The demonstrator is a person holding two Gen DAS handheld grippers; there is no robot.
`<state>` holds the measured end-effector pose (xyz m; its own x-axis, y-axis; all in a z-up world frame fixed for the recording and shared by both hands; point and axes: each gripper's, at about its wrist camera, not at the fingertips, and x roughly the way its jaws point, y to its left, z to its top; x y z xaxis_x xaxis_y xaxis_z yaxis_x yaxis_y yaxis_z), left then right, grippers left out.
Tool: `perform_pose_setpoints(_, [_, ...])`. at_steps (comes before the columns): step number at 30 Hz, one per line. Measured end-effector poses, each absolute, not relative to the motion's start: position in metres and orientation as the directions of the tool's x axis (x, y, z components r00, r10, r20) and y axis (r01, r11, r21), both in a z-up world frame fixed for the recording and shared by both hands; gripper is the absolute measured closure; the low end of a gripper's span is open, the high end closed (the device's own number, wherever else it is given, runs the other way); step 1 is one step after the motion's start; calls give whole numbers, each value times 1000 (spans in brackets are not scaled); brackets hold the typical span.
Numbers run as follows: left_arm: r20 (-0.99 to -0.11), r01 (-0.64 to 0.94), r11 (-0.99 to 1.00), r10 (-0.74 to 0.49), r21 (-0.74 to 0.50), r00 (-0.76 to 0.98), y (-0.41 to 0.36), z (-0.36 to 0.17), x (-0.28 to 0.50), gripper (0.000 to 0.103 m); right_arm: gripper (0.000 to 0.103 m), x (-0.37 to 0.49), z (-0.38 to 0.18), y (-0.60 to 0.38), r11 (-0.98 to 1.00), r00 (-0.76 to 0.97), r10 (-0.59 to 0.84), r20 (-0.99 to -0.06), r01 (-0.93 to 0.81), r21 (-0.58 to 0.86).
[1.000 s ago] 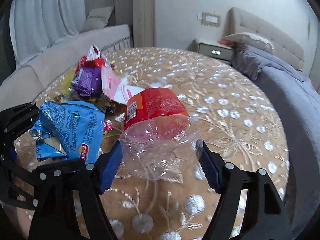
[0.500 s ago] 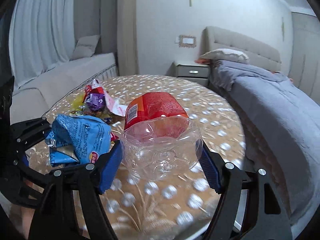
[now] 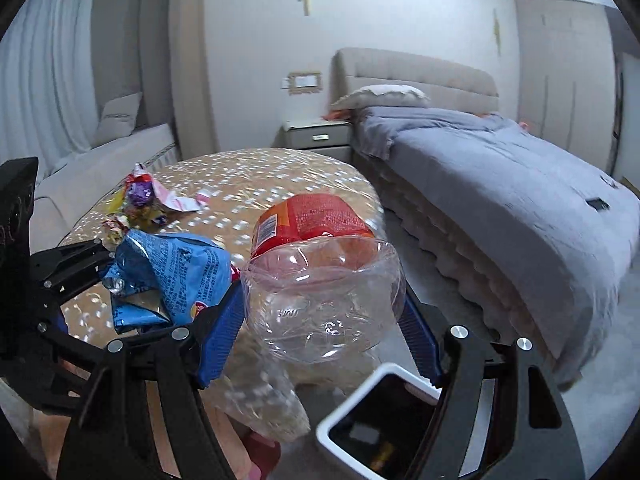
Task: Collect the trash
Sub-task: 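Carry the blue bag and bottle to the white bin and release both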
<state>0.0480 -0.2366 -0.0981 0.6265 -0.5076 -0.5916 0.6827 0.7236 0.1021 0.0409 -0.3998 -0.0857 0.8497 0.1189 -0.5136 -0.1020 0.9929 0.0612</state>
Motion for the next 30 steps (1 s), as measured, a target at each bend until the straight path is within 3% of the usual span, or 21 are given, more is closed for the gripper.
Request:
perform_pose_setpoints(8, [-644,751,655,-539,84,543,-290,-133,34,38,29,18,-116,-445,994,836,56,-545,5,110])
perform_pose_setpoints(19, [-748,832,555,-550,6,372,-353,-219,49,38,29,23,-198,-496,975,730,21,-683,136,175])
perform_pose_setpoints(30, [-842,863,505,-476,-25,255,-398,-306,79,37,29,46,-286,-526,947,615,54,-787,218,235])
